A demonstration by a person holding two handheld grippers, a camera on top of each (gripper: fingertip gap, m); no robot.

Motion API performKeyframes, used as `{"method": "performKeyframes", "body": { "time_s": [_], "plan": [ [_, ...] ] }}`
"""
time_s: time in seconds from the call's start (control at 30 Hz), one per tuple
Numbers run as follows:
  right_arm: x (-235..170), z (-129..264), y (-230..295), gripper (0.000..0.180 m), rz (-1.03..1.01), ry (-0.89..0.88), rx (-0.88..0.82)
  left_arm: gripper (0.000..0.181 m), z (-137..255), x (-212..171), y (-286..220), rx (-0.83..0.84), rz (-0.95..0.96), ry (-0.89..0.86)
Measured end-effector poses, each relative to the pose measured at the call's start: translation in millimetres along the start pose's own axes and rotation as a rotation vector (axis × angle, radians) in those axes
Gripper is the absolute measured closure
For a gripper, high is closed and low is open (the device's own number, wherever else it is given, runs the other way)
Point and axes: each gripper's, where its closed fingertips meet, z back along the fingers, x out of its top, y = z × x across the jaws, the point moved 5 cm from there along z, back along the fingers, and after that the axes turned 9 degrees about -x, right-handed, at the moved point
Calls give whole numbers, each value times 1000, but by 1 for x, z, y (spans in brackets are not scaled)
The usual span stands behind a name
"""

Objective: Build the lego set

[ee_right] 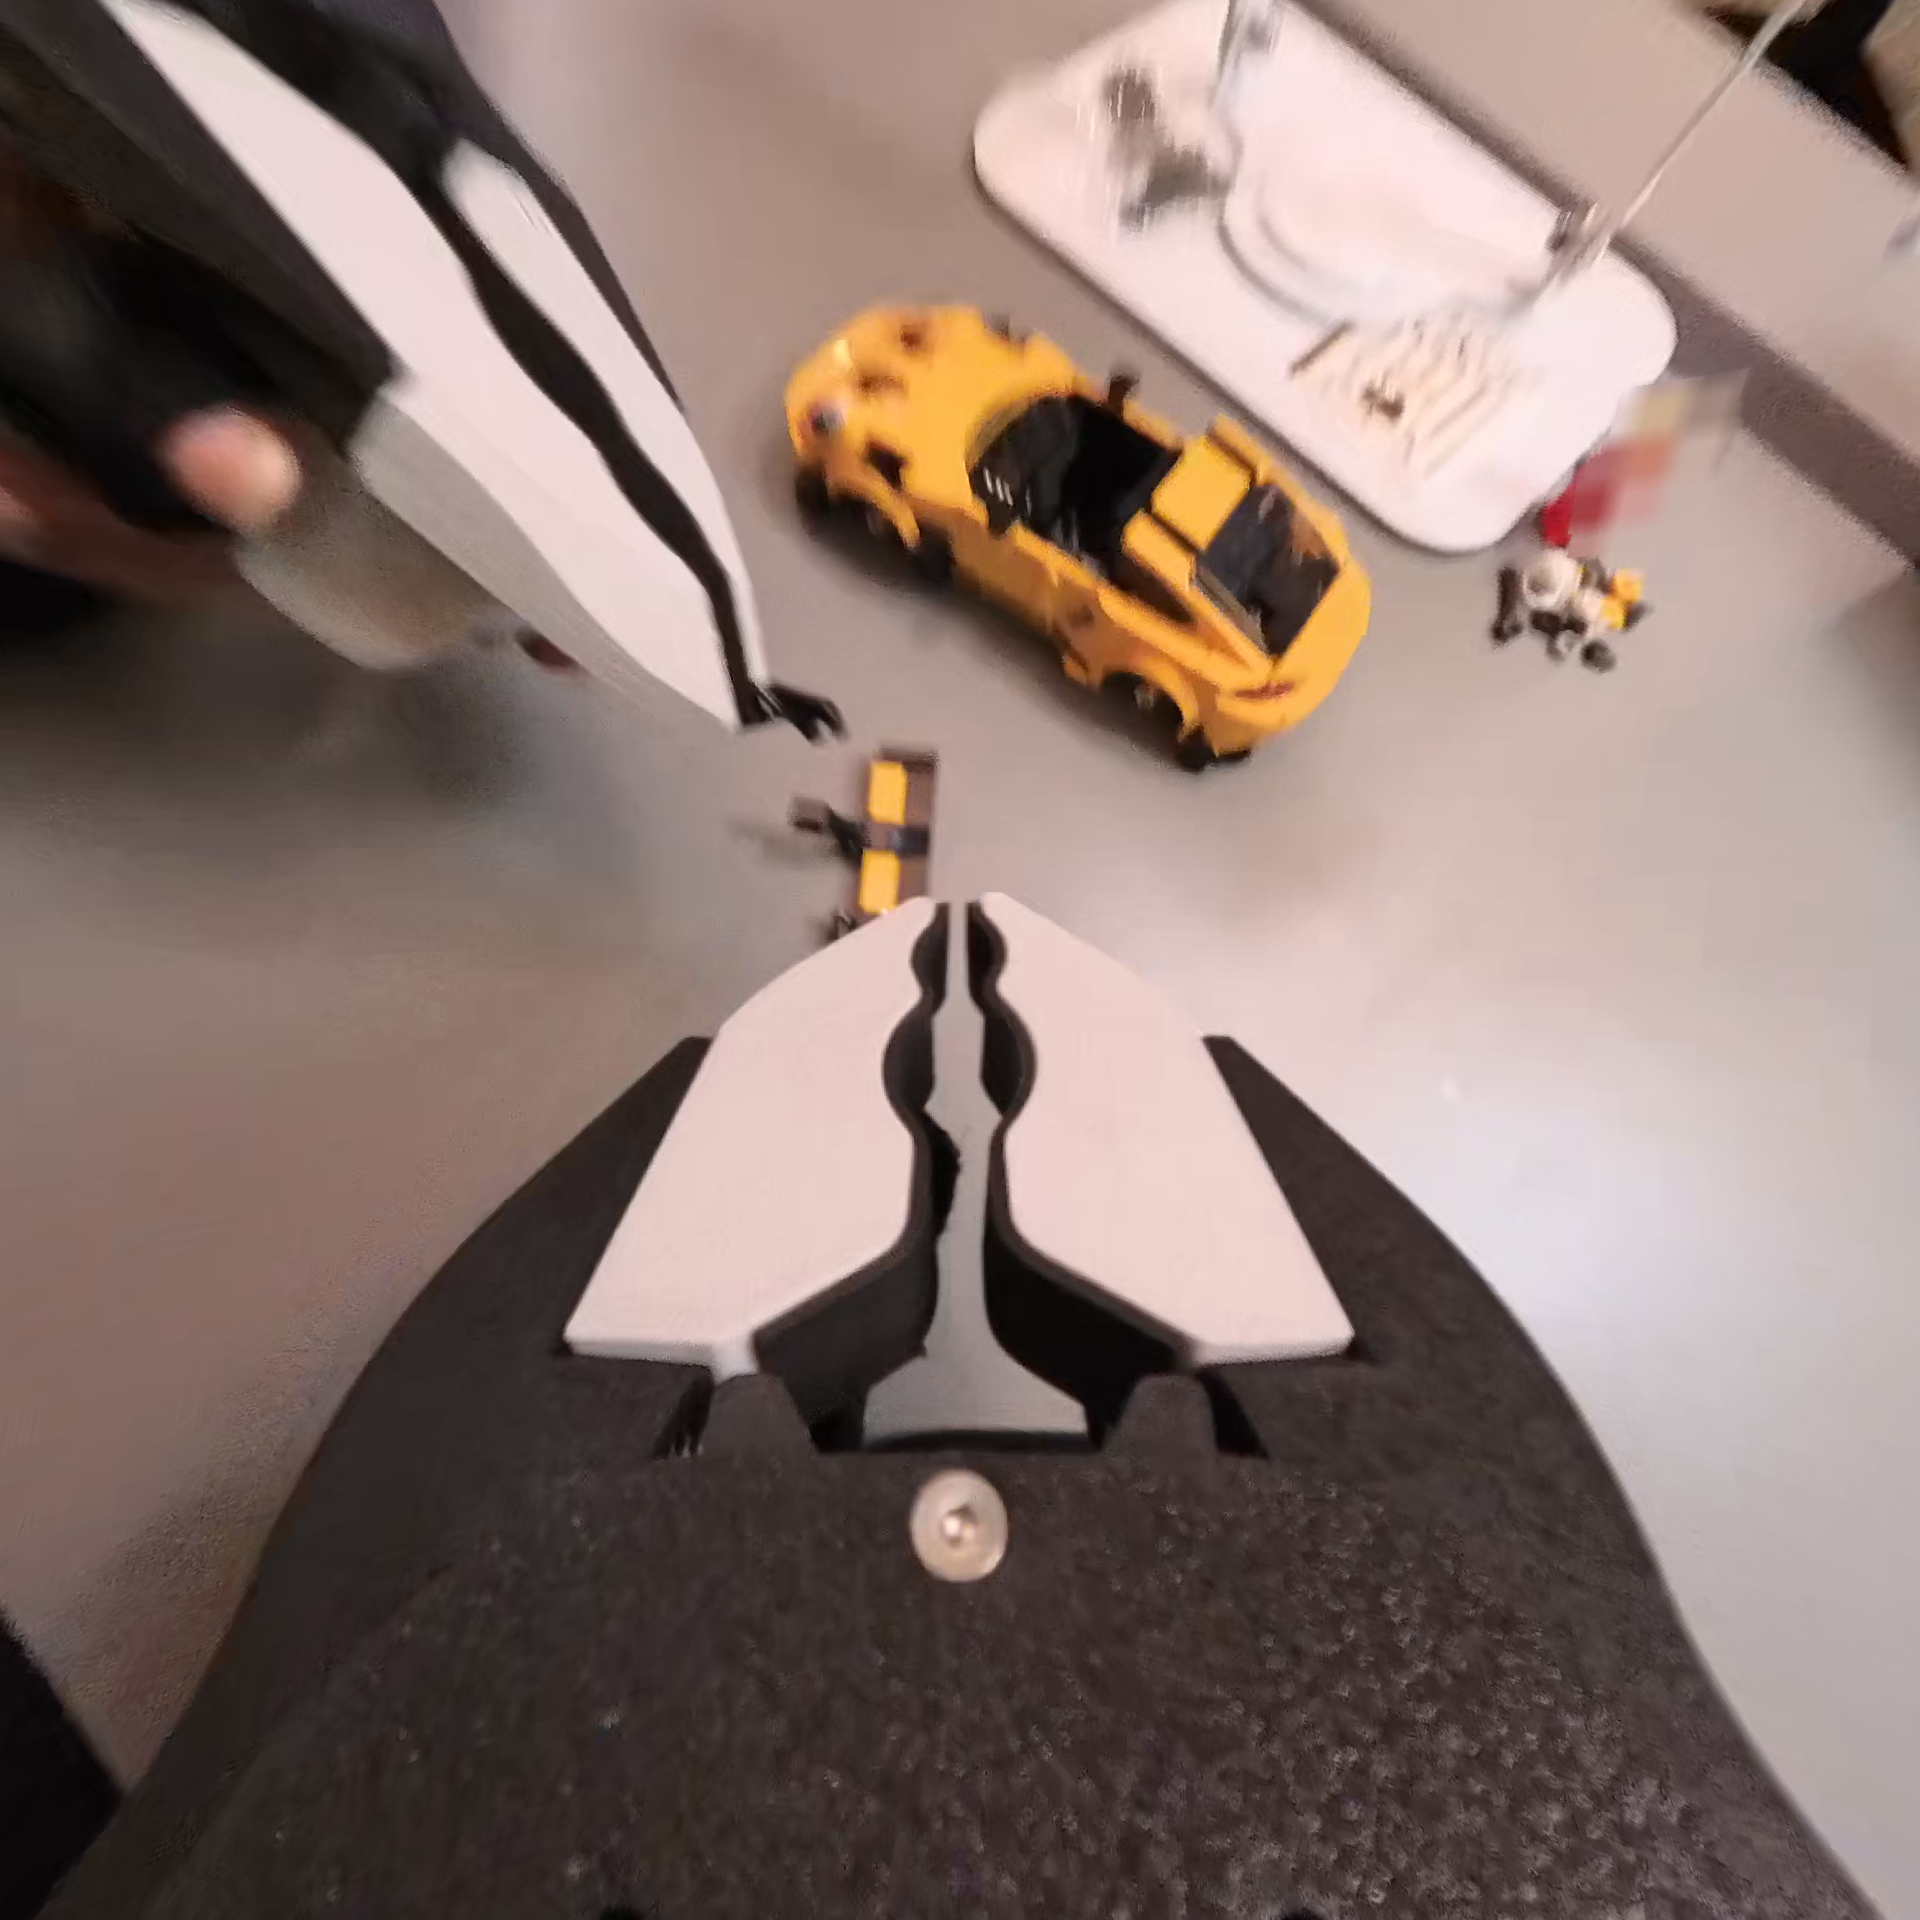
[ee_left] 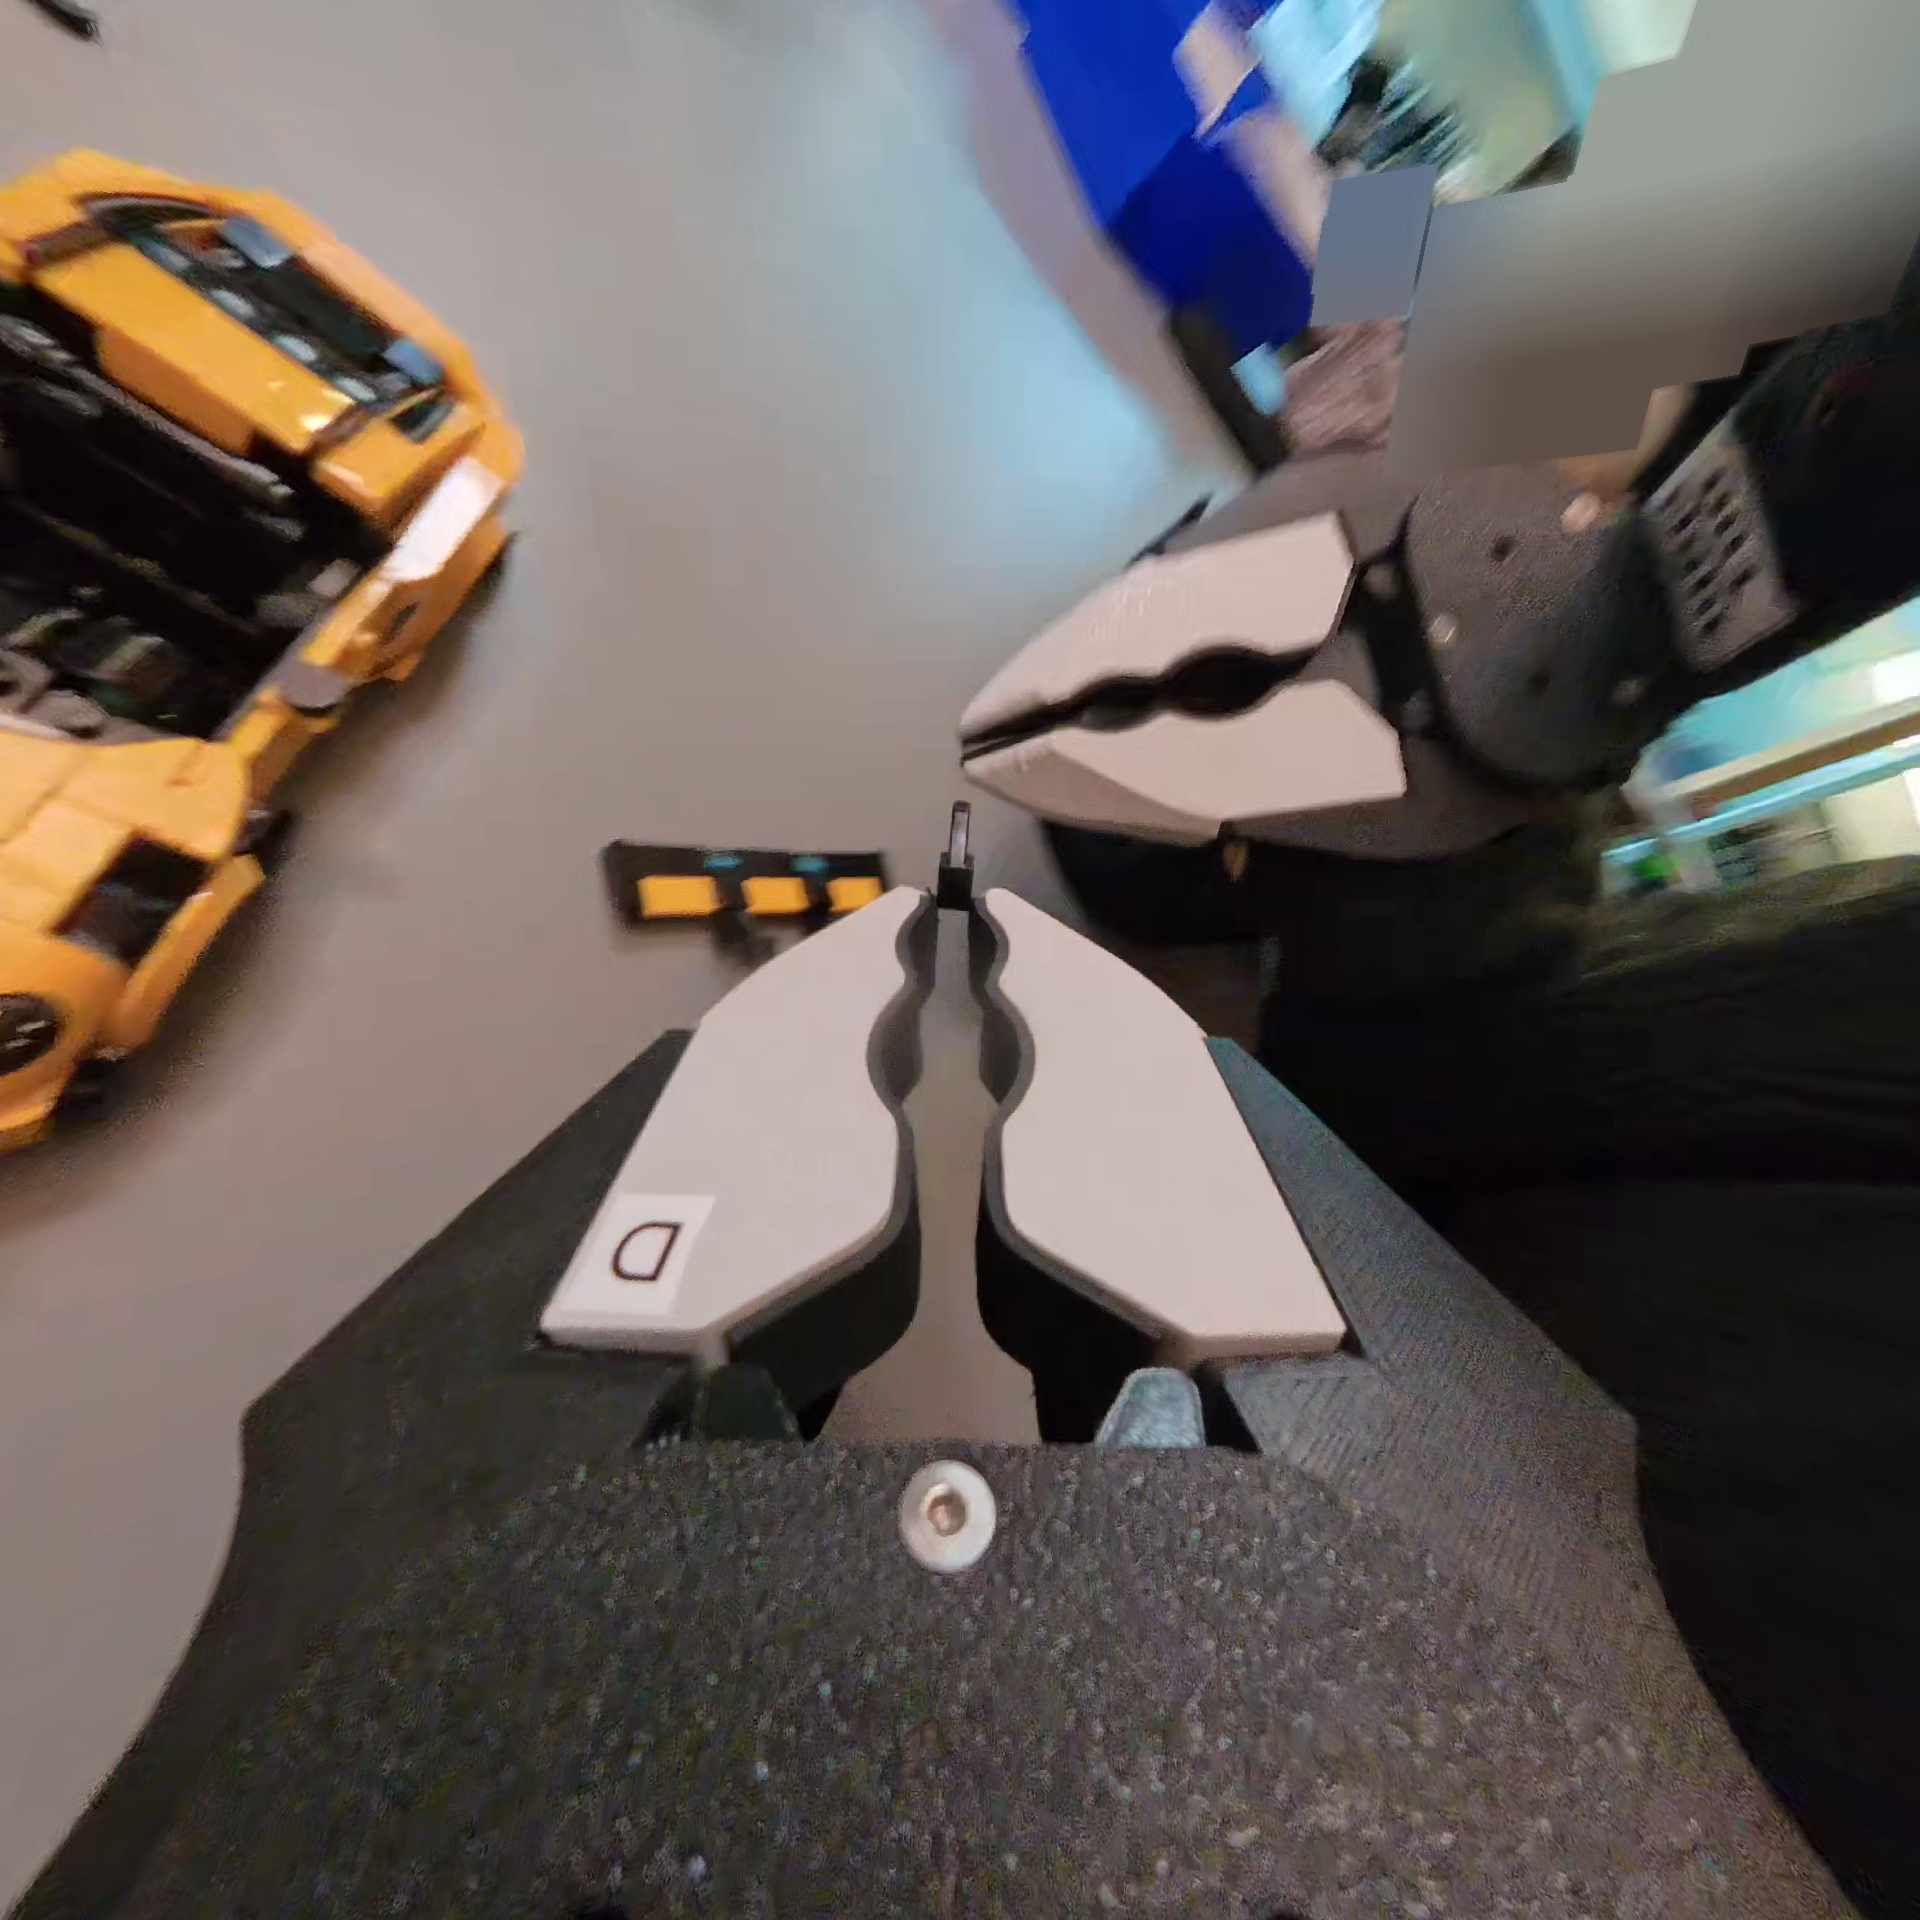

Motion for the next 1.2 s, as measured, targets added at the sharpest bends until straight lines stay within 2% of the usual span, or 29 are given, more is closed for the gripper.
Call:
{"method": "performKeyframes", "body": {
  "time_s": [0.1, 0.3, 0.5, 0.73, 0.87, 1.03, 1.2],
  "plan": [
    [-16, -13, -3, 163, 71, 98, 59, 175, -5, -12, 6, 128, -90, 103],
    [-23, -23, 7, 160, 82, 172, 260, 175, -20, -29, 10, 222, -170, 244],
    [-27, -26, 19, 160, 95, 223, 294, 175, -23, -32, 15, 301, -230, 291],
    [-28, -23, 20, 160, 13, 237, 354, 175, -25, -33, 17, 367, -297, 341],
    [-27, -20, 27, 160, 34, 222, 400, 175, -26, -33, 19, 383, -317, 357],
    [-23, -19, 19, 161, 46, 203, 380, 175, -26, -34, 19, 388, -341, 374],
    [-16, -20, 20, 167, 115, 167, 393, 175, -25, -33, 20, 405, -408, 415]
  ]
}}
